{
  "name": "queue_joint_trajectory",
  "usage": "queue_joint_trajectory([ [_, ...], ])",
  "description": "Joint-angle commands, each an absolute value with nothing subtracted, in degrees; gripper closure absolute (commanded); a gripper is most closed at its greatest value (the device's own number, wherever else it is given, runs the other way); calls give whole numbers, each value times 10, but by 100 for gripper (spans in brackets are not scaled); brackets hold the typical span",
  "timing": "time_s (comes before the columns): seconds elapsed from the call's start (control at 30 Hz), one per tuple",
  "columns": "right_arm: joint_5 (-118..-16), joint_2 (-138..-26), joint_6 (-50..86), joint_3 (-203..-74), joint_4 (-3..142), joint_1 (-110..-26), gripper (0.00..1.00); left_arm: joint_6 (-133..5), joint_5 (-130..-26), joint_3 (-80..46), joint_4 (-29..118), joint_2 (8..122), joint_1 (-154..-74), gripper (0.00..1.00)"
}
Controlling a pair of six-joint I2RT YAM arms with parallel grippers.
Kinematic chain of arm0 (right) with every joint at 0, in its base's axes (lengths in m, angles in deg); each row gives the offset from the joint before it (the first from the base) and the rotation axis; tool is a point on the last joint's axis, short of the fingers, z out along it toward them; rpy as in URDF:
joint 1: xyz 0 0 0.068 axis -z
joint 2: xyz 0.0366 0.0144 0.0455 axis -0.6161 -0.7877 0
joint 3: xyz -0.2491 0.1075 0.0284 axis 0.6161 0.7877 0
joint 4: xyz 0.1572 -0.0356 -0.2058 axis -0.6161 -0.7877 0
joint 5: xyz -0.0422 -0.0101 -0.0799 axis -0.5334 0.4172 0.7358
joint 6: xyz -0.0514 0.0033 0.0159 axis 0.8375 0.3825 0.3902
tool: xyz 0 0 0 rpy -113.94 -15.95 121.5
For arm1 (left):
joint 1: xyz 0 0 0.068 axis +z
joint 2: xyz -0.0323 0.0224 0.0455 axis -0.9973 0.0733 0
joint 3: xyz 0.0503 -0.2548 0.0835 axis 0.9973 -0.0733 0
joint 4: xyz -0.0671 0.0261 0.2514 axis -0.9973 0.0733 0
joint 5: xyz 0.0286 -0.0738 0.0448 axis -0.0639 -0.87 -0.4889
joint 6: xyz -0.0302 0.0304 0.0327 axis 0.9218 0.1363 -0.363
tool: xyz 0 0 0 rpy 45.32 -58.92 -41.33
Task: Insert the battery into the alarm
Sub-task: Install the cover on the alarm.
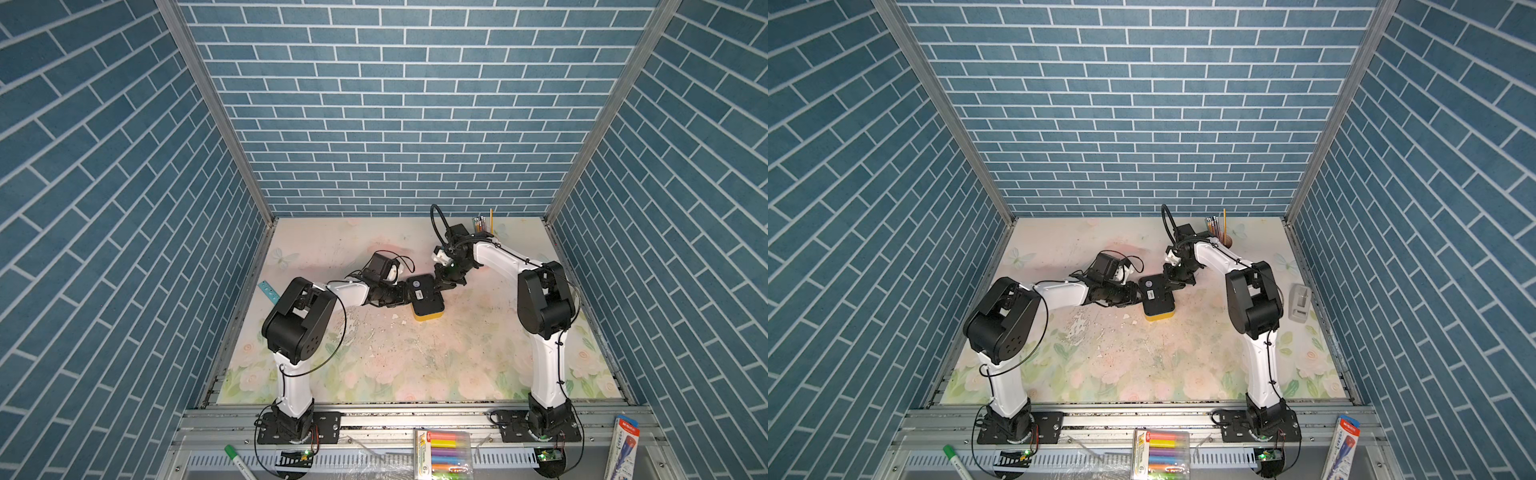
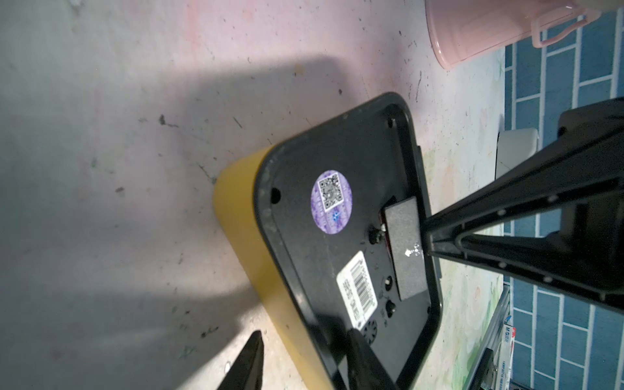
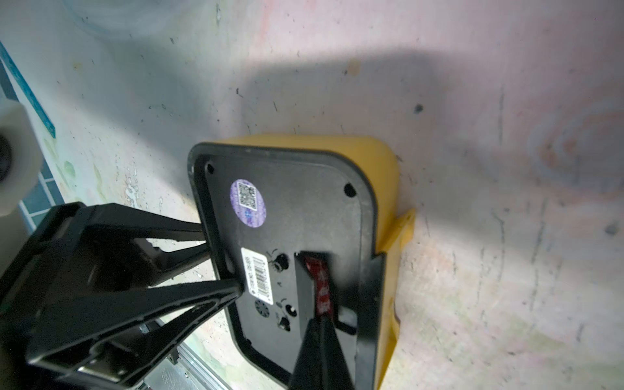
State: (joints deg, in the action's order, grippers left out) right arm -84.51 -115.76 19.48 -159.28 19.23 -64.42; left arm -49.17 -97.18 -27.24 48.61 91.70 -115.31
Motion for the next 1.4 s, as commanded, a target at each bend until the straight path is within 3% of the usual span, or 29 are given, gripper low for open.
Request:
queue_joint_trajectory([
  [0.0,-864,-1129,176,-1582,199,-641,100,-496,-971,-273,493,933,-1150,58],
  [1.37,-875,-1114,145,-1535,247,-630,100,-495,-973,-272,494,943,-1149,58],
])
